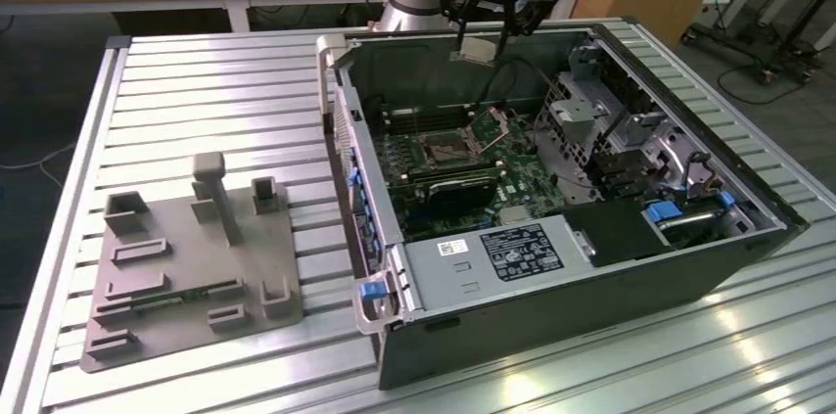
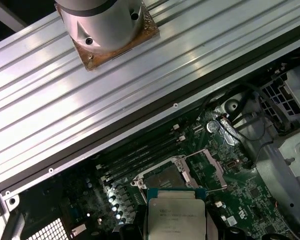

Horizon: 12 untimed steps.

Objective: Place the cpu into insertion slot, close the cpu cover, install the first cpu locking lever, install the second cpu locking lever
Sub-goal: 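Place the cpu into insertion slot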

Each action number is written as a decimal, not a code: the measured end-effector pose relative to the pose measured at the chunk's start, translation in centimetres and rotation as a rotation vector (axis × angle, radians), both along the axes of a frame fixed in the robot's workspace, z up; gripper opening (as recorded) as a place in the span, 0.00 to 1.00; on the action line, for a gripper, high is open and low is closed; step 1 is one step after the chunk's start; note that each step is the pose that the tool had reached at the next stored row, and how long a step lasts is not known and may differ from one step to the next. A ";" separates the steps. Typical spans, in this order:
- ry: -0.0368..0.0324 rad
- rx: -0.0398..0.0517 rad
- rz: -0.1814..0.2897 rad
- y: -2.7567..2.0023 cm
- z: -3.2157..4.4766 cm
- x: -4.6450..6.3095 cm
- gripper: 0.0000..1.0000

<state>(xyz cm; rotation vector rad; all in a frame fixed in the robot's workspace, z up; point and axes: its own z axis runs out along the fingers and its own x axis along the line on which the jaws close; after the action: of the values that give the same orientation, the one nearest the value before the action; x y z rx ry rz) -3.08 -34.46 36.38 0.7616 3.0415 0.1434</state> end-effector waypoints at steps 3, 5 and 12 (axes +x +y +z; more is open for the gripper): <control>0.0000 0.0000 -0.002 0.00 0.00 0.0 0.54; 0.0000 -0.0001 -0.012 0.00 0.00 0.0 0.54; 0.0000 0.0000 -0.077 0.00 -0.05 0.0 0.54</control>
<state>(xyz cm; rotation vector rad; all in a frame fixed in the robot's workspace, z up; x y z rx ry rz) -3.08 -34.46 36.33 0.8766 3.0067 0.1430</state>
